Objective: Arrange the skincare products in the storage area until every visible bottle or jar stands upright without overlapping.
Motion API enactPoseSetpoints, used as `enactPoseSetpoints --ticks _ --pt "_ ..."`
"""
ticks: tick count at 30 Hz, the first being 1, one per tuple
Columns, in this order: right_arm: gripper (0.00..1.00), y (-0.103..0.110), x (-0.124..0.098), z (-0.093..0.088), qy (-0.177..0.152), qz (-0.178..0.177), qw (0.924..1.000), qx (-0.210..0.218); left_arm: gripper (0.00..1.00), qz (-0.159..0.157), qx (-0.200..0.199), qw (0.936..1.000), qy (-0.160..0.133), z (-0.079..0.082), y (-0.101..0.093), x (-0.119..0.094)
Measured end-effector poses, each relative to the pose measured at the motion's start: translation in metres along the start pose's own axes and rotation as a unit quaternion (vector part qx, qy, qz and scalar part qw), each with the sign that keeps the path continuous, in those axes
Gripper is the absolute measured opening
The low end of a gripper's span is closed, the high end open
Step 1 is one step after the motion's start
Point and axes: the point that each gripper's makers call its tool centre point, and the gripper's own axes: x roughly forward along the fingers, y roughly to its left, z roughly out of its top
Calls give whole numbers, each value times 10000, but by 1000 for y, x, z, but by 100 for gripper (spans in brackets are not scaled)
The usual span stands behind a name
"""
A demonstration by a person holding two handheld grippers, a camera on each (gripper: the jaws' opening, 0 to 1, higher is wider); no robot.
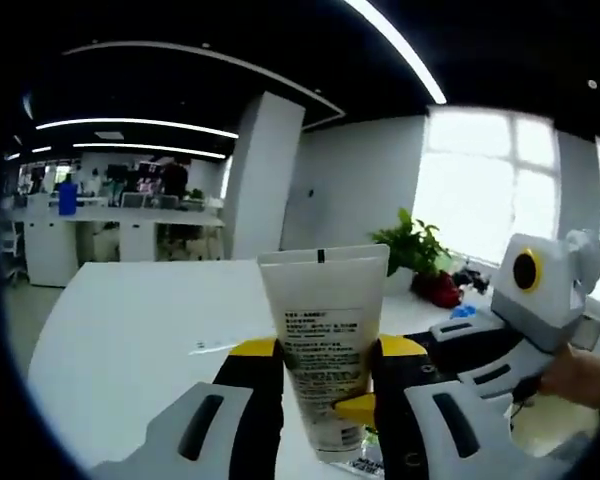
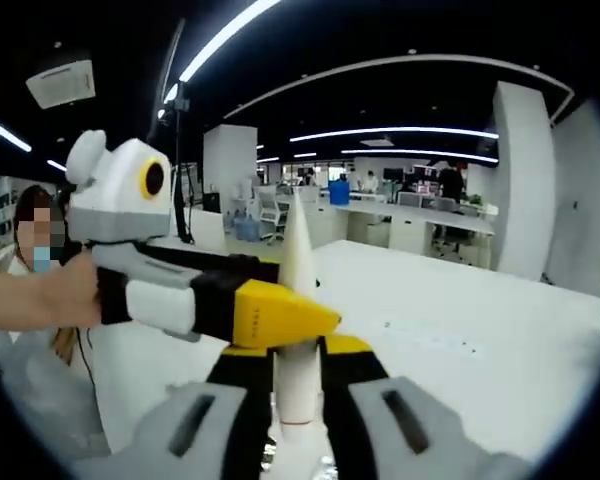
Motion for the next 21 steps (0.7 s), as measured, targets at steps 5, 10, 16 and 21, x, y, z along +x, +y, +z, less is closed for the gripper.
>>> enactPoseSetpoints --ticks 5,10,16,21 --pt "20 4 -6 -4 49 10 10000 -82 30 37 -8 9999 -96 10 3 -5" --pt "19 9 -13 -4 122 168 9998 -44 30 144 98 9998 -49 11 25 -9" --pt "20 11 -29 -5 135 212 9997 2 30 193 216 9995 139 1 40 -13" --pt "19 13 -38 -3 148 273 9995 -47 30 -104 340 9989 292 -12 28 -23"
